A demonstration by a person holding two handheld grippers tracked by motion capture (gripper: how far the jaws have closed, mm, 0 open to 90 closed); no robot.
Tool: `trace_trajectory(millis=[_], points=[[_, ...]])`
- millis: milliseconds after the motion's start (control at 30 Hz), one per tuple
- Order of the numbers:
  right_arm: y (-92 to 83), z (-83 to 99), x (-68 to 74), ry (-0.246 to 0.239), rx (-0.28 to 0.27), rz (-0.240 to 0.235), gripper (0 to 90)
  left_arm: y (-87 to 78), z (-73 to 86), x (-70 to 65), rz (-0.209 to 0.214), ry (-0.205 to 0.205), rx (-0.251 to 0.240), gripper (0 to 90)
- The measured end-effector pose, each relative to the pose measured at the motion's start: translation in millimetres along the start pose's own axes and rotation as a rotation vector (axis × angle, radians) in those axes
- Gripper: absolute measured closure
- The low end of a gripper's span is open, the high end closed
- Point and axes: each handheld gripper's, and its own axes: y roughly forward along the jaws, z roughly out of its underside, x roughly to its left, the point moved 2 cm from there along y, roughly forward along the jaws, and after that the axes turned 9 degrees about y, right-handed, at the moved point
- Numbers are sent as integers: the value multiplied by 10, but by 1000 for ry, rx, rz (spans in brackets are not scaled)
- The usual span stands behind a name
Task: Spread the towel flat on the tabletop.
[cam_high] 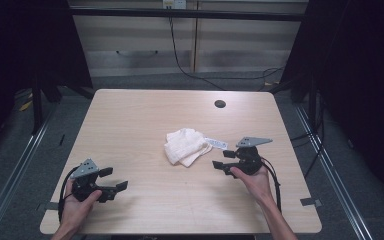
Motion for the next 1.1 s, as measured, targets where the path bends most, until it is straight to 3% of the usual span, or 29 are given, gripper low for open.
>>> trace_trajectory(millis=[133, 300, 467, 667, 767, 1000, 1100], points=[[93, -95, -2, -21, 37, -10, 362, 0, -1, 1, 1, 2, -2, 161], [170, -225, -26, -23, 20, -41, 402, -3, -1, 5, 2, 3, -2, 161], [304, -308, -52, -50, 58, -34, 422, -13, 3, 6, -2, 7, -3, 161], [473, -422, -136, -43, 72, -38, 429, -9, 6, 9, 1, 8, 1, 161], [572, -473, -122, -50, 81, -48, 473, -7, 8, 7, 5, 10, 8, 161], [797, -586, -106, -72, 128, -41, 472, -16, 8, 4, 4, 2, -2, 161], [888, -607, -100, -82, 149, -16, 457, -32, 7, 5, -2, 13, -10, 167]])
